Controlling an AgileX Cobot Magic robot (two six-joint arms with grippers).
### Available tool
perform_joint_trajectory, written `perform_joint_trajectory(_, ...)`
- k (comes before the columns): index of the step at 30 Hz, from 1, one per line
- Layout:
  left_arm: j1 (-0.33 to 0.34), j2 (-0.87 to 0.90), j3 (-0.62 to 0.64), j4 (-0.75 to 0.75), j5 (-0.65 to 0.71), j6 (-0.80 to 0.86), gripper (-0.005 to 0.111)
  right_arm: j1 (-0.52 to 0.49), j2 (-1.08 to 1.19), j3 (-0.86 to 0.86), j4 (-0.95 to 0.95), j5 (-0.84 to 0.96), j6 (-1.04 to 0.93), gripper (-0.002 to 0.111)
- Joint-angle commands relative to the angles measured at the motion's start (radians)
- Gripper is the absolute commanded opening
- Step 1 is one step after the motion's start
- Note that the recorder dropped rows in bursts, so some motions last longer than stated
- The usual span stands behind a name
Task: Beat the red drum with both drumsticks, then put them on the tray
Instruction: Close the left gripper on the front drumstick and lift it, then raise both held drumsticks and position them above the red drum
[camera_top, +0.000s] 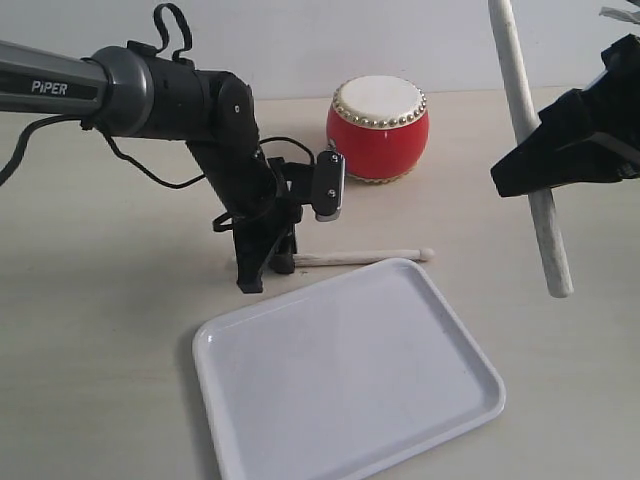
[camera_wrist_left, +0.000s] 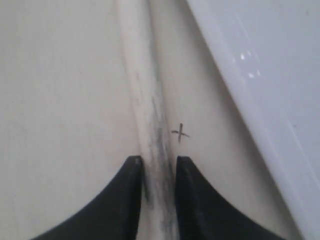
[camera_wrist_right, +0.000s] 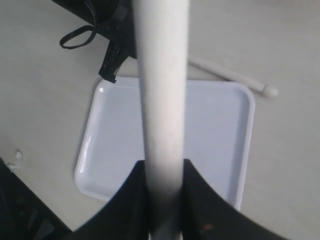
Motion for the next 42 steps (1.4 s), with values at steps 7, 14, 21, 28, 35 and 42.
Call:
perform_joint_trajectory(7, 0.017, -0.059, -0.020, 0.000, -0.002, -0.082, 0.000, -0.005, -0.005, -0.001, 0.003, -0.062, -0.011, 0.000)
perform_joint_trajectory(14, 0.045, -0.193, -0.042, 0.013, 0.033, -0.333, 0.000, -0.005, -0.005, -0.001, 0.000, -0.034, 0.000, 0.000)
perform_joint_trajectory(21, 0.047, -0.356, -0.042, 0.074, 0.168, -0.644, 0.000, -0.005, -0.005, -0.001, -0.011, 0.167, -0.003, 0.000)
perform_joint_trajectory(28, 0.047, -0.508, -0.001, 0.078, 0.190, -0.819, 0.000, -0.005, -0.005, -0.001, -0.086, 0.166, 0.113, 0.000)
perform_joint_trajectory(35, 0.048, -0.677, 0.213, 0.045, 0.014, -0.928, 0.000, -0.005, -0.005, -0.001, -0.087, 0.173, 0.113, 0.000)
perform_joint_trajectory(42, 0.048, -0.759, 0.308, 0.047, -0.028, -0.979, 0.000, -0.005, 0.046, -0.093, -0.301, 0.167, 0.274, 0.000)
